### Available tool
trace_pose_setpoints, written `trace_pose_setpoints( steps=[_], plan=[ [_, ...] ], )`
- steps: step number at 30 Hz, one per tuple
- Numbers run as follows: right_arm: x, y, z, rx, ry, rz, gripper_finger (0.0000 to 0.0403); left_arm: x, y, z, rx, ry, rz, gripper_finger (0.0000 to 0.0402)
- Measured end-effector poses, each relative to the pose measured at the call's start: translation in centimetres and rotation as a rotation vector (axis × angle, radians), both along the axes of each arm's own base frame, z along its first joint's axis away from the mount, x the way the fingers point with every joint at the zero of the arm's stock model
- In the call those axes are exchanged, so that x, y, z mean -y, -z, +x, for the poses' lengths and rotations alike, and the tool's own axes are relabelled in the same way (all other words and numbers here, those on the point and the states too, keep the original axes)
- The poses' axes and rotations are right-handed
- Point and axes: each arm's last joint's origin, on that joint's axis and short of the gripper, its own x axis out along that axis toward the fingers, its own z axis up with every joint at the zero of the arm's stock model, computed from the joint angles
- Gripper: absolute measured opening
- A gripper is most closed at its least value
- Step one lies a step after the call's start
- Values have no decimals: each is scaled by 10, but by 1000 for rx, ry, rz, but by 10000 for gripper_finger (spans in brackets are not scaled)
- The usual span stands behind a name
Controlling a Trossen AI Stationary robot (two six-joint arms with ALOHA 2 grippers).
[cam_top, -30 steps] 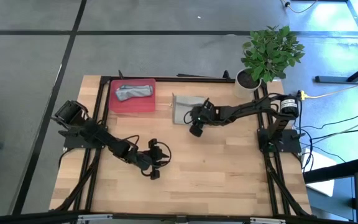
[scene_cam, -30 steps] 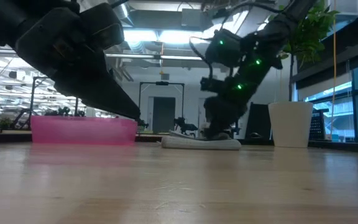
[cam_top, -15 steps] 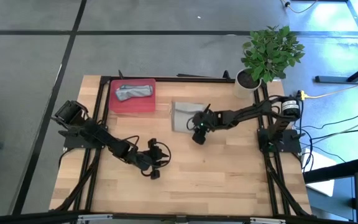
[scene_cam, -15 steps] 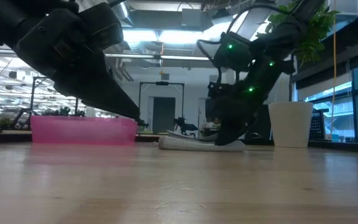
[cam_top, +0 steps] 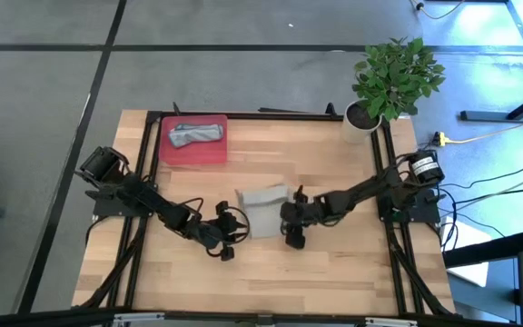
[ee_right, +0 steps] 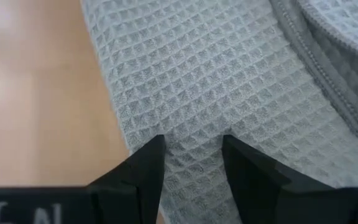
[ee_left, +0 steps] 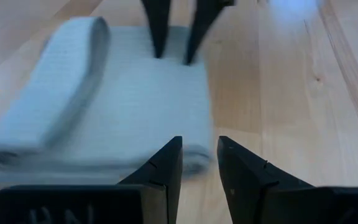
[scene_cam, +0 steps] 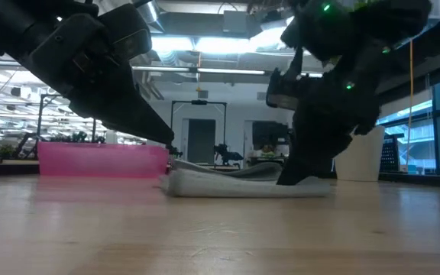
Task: Roll microfiber towels into tight, uniform cylinder then place into a basket
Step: Fold the gray towel
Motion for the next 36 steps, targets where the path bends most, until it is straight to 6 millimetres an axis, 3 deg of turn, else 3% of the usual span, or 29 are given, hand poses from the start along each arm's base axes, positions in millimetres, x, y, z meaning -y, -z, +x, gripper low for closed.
trace_pose_setpoints(
  steps=[4, 10, 21, 31, 36],
  plan=[
    [-16, -3, 1, 53, -52, 12, 165, 0, 0, 0, 0, 1, -1, 94],
    [-25, -26, 17, 144, -125, -185, 165, 0, 2, 0, -8, 1, -4, 94],
    [32, -19, 23, 64, -49, -131, 165, 2, 3, -1, -12, 10, -11, 94],
    [26, -23, 25, 82, -173, -13, 165, 2, 3, -1, -19, 11, -8, 94],
    [29, -13, 25, 45, -133, -36, 165, 2, 3, -1, -18, 11, -8, 94]
  ],
)
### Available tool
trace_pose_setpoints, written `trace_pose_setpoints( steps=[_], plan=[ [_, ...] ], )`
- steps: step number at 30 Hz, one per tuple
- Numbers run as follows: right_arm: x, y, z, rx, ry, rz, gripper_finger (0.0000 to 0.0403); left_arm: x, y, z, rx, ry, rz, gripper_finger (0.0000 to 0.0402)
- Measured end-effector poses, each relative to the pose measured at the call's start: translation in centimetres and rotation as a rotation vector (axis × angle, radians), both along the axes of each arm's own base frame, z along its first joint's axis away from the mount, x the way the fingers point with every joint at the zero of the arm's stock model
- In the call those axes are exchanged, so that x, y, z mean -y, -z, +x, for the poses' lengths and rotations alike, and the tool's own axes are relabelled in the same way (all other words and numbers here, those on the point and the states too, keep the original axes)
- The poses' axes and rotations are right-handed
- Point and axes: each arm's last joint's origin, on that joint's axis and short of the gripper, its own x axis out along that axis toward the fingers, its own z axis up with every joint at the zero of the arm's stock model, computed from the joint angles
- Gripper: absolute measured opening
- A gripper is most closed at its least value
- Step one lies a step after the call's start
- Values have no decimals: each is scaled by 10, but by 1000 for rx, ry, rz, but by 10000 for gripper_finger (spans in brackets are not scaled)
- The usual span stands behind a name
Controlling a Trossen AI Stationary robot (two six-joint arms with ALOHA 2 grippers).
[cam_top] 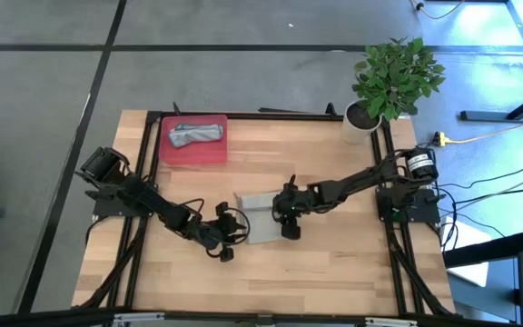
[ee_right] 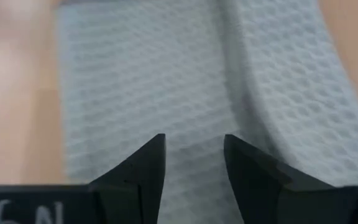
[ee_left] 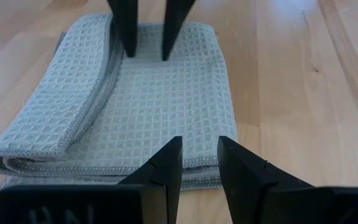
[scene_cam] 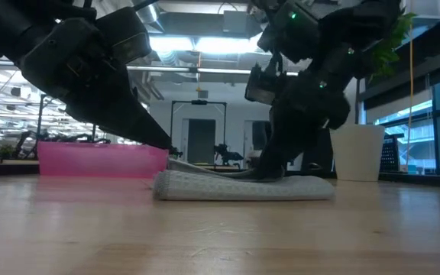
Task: Roll microfiber towels into tight, uniform cylinder then place into a basket
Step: Fold the gray towel
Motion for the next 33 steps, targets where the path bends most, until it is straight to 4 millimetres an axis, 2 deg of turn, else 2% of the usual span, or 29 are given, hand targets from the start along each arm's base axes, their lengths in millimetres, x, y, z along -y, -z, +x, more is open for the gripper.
trace_pose_setpoints(
  steps=[14, 25, 33],
  plan=[
    [33, 0, 3, 15, 121, -184, 165, 1, 0, 0, -5, 11, -6, 94],
    [63, -10, 13, 153, 240, -266, 165, 0, 0, 0, -6, 11, -6, 94],
    [63, -13, 16, 196, 205, -227, 165, 0, 0, 0, -5, 10, -7, 94]
  ],
)
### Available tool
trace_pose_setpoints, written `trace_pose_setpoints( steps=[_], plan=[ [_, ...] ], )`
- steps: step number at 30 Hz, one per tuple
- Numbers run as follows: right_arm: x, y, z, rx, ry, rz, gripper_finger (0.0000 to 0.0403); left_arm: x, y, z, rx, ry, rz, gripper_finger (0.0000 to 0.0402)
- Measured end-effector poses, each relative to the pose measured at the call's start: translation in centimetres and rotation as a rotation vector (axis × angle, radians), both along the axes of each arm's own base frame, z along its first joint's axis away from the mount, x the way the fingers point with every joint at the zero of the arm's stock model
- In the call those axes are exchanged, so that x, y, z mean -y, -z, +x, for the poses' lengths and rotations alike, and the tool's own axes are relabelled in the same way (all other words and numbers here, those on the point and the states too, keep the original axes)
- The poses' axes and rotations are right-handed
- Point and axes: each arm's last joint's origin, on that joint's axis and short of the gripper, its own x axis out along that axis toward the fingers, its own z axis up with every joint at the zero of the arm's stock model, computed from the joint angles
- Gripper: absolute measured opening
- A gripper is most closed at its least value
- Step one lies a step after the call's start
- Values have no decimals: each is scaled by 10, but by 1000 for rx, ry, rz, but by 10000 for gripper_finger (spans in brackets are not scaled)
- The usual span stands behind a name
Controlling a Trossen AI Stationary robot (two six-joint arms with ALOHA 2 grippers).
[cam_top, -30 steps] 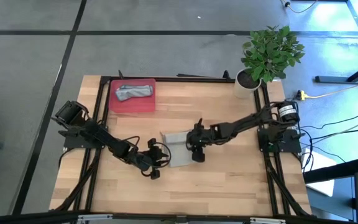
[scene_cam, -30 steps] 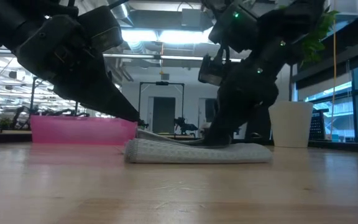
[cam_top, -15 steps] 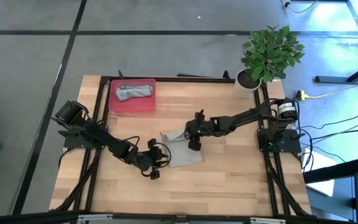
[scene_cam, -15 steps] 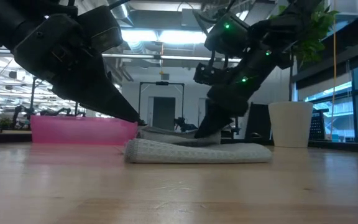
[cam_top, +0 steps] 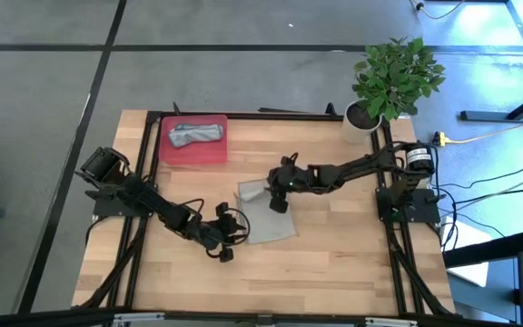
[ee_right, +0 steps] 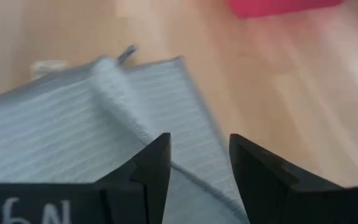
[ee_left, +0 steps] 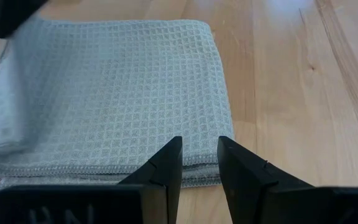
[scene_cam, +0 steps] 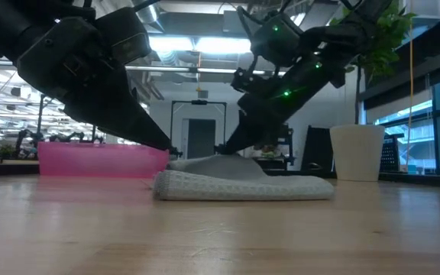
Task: Roll microfiber towels into tight, uniform cylinder then place into a basket
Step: Fold the gray towel
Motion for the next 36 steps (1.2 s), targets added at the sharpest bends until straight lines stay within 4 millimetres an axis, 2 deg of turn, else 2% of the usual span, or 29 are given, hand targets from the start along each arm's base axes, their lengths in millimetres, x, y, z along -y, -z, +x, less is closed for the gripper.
trace_pose_setpoints(
  steps=[7, 16, 25, 29, 32, 36],
  plan=[
    [-24, 3, -3, -46, -187, 135, 165, 0, 0, 0, 0, 0, 1, 94],
    [-51, -20, -7, 5, -296, 38, 165, 0, 0, 0, -1, 2, 6, 94],
    [-95, -10, -25, -168, -518, 35, 165, 9, 1, -3, -36, 166, 4, 94],
    [-109, -10, -29, -167, -540, 52, 165, 8, -2, -1, 4, 153, 58, 94],
    [-116, -10, -32, -179, -540, 32, 165, 9, -4, 1, -2, 208, 113, 94],
    [-121, -18, -41, -202, -523, -15, 165, 20, -24, 15, 11, 308, 234, 94]
  ],
)
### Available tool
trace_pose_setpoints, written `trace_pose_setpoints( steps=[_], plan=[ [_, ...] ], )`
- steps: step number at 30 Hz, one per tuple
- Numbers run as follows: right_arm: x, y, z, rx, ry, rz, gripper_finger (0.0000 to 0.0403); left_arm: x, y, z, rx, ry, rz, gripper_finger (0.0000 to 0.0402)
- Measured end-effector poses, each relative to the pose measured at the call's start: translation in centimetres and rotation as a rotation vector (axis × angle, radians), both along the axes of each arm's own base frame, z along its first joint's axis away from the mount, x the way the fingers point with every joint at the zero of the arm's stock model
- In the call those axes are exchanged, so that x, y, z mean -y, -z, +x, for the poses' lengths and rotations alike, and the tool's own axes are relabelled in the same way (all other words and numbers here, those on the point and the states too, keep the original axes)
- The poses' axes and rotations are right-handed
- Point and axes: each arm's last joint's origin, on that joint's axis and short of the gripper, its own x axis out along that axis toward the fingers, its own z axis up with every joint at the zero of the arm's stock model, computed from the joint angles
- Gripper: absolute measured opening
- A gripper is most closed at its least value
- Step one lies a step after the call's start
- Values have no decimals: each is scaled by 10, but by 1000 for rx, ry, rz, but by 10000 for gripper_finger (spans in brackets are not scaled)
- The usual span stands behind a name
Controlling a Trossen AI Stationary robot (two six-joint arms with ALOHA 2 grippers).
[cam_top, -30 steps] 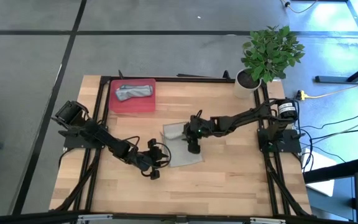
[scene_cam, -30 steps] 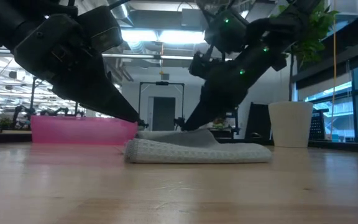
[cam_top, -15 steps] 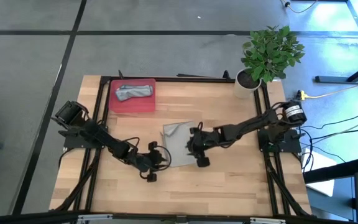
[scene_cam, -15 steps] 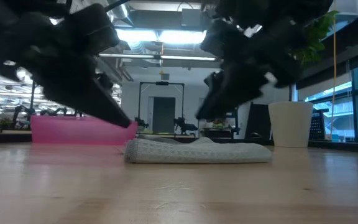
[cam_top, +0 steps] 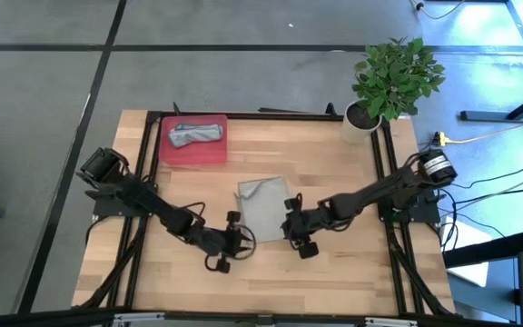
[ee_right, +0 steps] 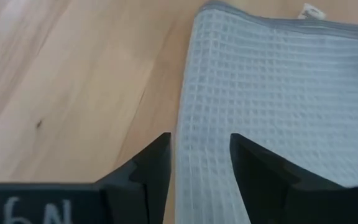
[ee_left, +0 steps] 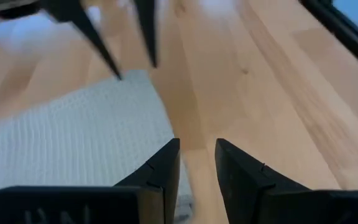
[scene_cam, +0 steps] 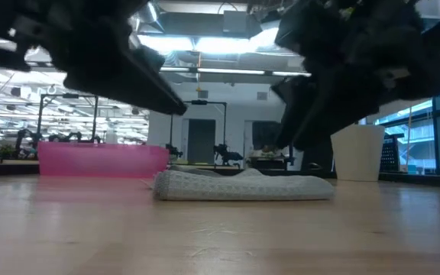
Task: Roll microfiber towels into tight, uniform cylinder then place into a basket
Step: Fold the gray towel, then roll the gray towel
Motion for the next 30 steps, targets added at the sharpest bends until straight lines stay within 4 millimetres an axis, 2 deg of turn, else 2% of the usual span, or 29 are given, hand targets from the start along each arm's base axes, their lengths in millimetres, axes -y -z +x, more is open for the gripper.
trace_pose_setpoints(
  steps=[2, 7, 12, 26, 30],
  plan=[
    [-1, -8, -6, -1, 30, -28, 165, 5, -10, 6, -51, 19, 56, 94],
    [-3, -30, -23, 22, 72, -110, 165, 7, -39, 15, -213, -82, 128, 94],
    [-11, -38, -31, 27, 35, -108, 165, 11, -56, 20, -223, -156, 54, 94],
    [-15, -36, -35, 6, 16, -118, 165, 11, -58, 23, -194, -221, -51, 134],
    [-15, -36, -35, 6, 17, -118, 165, 14, -41, 29, -236, -218, -21, 138]
  ],
)
